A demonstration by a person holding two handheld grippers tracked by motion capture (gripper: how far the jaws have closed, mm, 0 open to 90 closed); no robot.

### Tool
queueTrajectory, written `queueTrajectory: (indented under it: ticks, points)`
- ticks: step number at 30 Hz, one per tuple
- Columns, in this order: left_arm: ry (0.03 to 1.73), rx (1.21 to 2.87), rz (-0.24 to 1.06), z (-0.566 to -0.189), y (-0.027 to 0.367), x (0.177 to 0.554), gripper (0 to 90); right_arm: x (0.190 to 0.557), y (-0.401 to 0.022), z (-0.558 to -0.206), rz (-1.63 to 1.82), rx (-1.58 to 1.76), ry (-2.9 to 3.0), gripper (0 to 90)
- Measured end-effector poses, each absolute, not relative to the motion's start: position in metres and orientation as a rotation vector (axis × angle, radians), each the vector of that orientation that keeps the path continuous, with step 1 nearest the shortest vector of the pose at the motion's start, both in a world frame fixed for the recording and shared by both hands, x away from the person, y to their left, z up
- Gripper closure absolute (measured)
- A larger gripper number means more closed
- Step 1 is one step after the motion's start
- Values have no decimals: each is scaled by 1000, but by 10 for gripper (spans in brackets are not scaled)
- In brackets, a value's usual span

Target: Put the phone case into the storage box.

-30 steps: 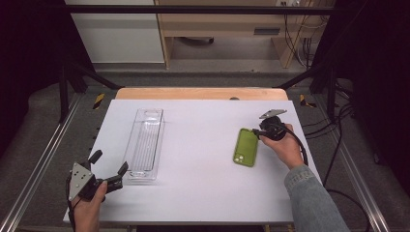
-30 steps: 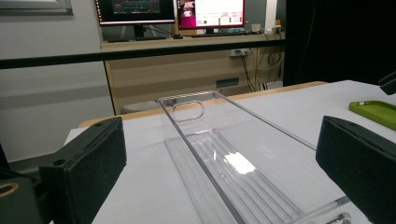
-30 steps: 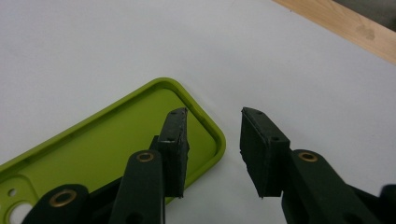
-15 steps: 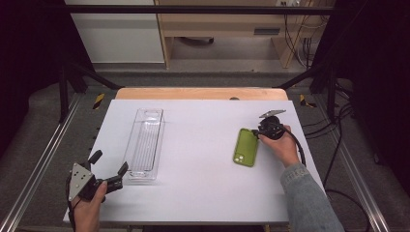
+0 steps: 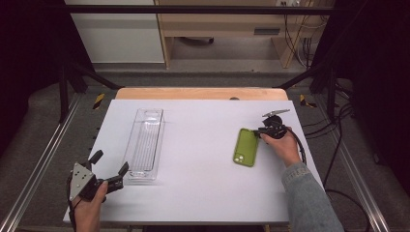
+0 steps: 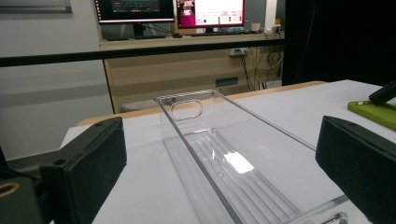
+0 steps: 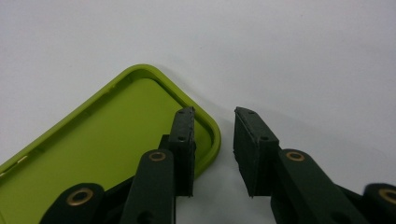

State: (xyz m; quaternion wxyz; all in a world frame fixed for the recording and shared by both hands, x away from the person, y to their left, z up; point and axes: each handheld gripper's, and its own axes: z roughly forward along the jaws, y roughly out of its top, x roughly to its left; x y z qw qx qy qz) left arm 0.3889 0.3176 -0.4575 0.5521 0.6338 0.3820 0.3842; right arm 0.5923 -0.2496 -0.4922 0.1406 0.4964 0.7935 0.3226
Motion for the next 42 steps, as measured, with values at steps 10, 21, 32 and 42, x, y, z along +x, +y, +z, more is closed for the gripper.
queueTrajectory:
  ticks: [10,21,32,42]
  points:
    - [904,1500,907,-458,317,389,15,594,-250,-493,972,1485,2291,742]
    - [905,1504,911,-458,317,389,15,594,-251,-495,1009,1525,2274,751]
    - [910,1505,911,-458,317,389,16,592,-251,-496,1024,1530,2251,752]
    - [913,1505,911,-458,317,389,17,590,-251,-497,1013,1522,2218,813]
